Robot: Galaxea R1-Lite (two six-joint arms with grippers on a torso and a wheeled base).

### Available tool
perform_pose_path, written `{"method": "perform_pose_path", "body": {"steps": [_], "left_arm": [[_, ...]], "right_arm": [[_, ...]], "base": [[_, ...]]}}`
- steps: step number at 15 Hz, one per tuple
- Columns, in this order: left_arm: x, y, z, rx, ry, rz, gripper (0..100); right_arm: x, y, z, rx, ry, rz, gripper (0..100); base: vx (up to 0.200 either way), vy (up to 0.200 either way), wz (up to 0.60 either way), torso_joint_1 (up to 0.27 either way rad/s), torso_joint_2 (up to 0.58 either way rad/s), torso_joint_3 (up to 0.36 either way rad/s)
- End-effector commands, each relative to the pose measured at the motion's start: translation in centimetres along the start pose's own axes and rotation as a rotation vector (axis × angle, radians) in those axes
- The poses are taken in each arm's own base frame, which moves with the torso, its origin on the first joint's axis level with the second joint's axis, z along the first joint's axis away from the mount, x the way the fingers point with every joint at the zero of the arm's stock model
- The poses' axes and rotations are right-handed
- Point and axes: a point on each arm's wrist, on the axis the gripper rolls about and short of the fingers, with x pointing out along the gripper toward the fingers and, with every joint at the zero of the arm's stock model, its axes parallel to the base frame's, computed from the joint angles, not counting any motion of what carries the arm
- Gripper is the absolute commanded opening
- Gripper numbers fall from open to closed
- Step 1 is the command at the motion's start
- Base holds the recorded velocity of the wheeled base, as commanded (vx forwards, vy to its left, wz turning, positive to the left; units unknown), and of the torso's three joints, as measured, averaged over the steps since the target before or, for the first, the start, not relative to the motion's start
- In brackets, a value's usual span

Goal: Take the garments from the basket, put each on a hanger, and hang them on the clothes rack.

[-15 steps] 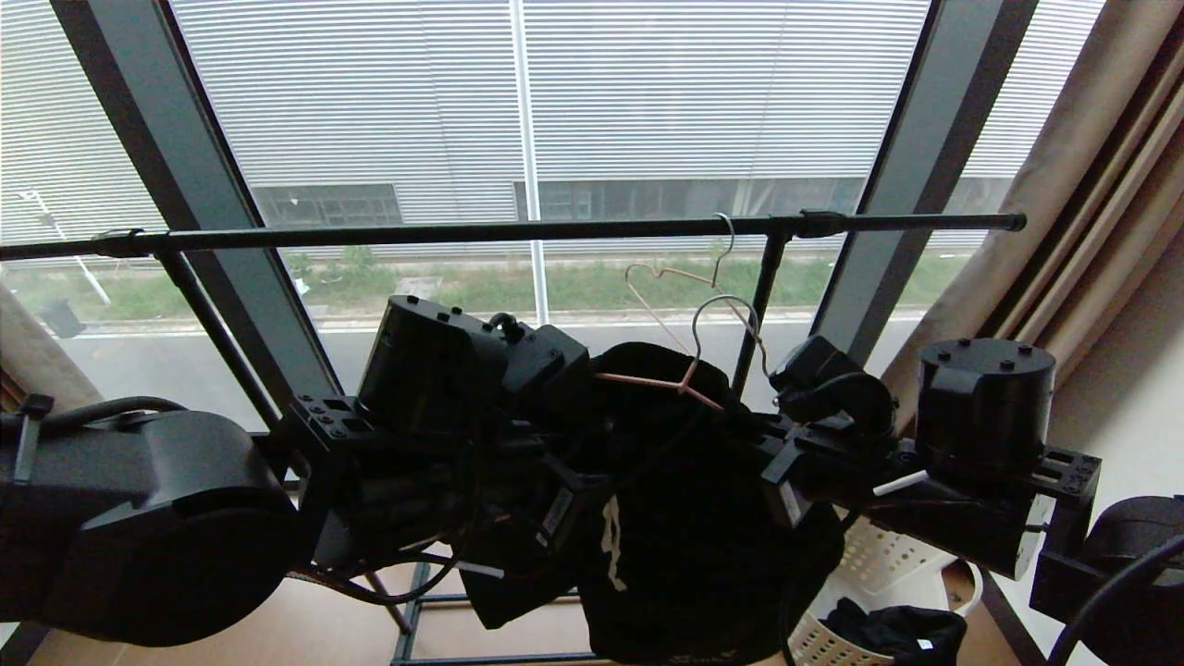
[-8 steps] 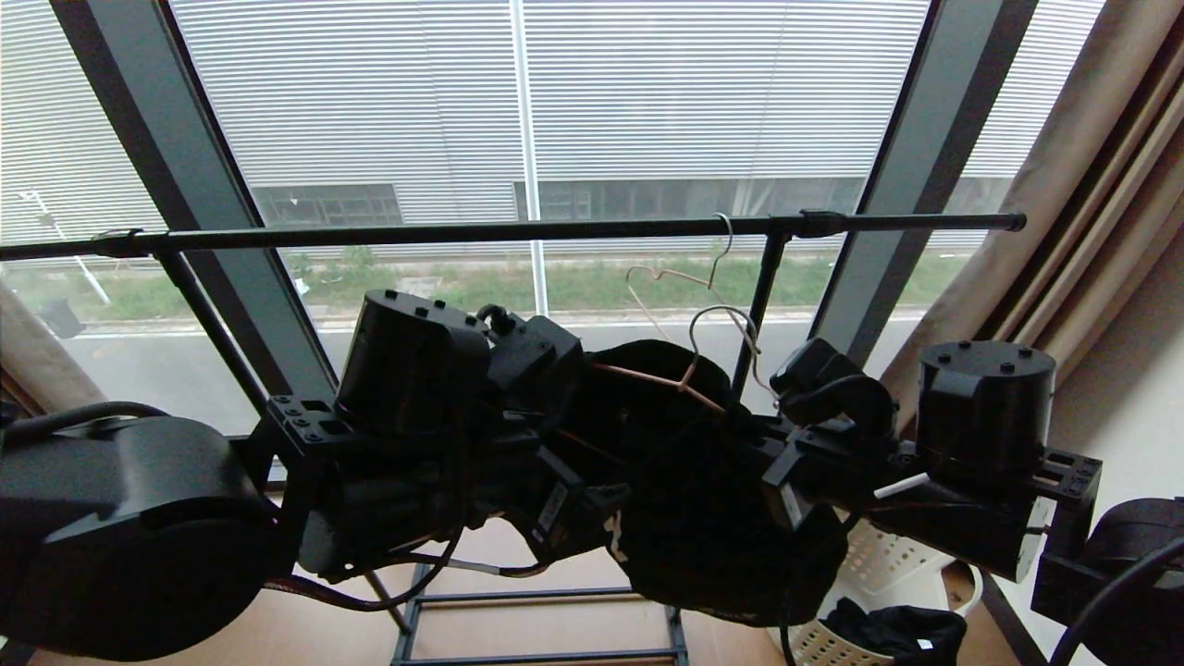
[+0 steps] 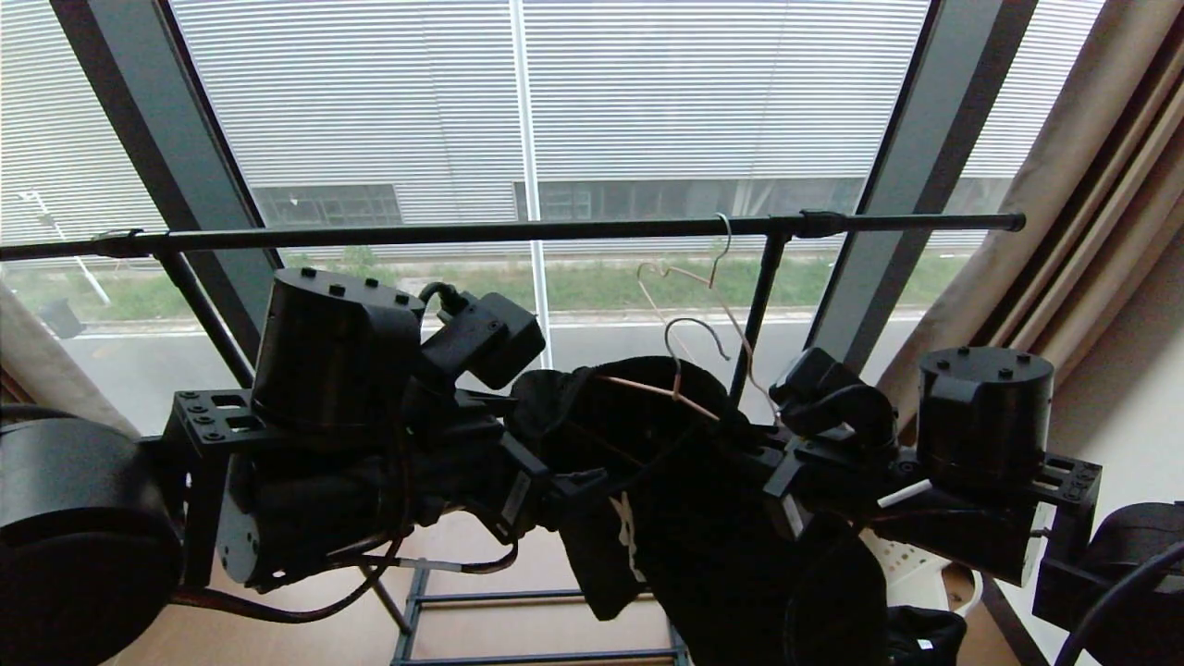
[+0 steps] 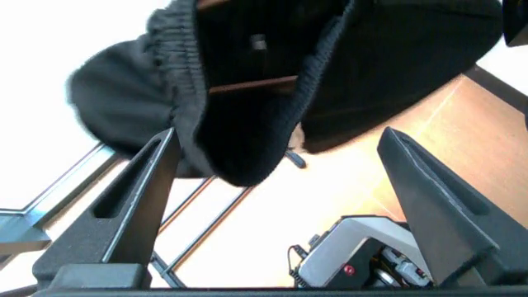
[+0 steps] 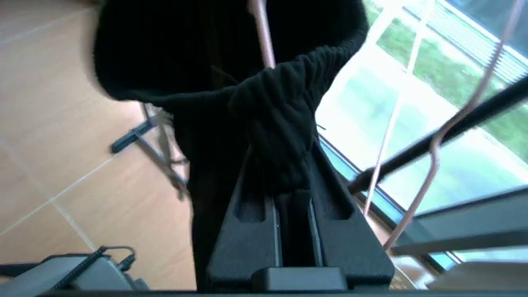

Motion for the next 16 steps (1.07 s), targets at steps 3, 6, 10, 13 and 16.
{"method": "perform_pose_path", "body": {"steps": [3,6,10,13,16], "left_arm": [[-1.4,1.8,-0.4,-0.022,-0.010,0.056,100],[-1.6,3.9,-1.3,-0.030,0.013,0.108,100],[-2.2,7.4,-2.8,0.050,0.014,0.057,100],[-3.1,10.0,-3.6,0.137,-0.040,-0.034,100],[-4.0,11.6,-4.0,0.209,-0.177,-0.172,100]], "right_arm": [[0.0,0.1,-0.3,-0.008,0.000,0.027,0],[-0.1,-0.1,-0.6,-0.011,-0.049,0.064,0],[-0.3,-0.7,-0.9,-0.003,-0.078,0.134,0],[-0.6,-1.5,-0.9,-0.003,-0.146,0.230,0],[-1.2,-2.5,-0.8,-0.008,-0.219,0.365,0]], "base": [[0.000,0.000,0.00,0.000,0.00,0.000],[0.000,0.000,0.00,0.000,0.00,0.000],[0.000,0.000,0.00,0.000,0.00,0.000],[0.000,0.000,0.00,0.000,0.00,0.000],[0.000,0.000,0.00,0.000,0.00,0.000]]}}
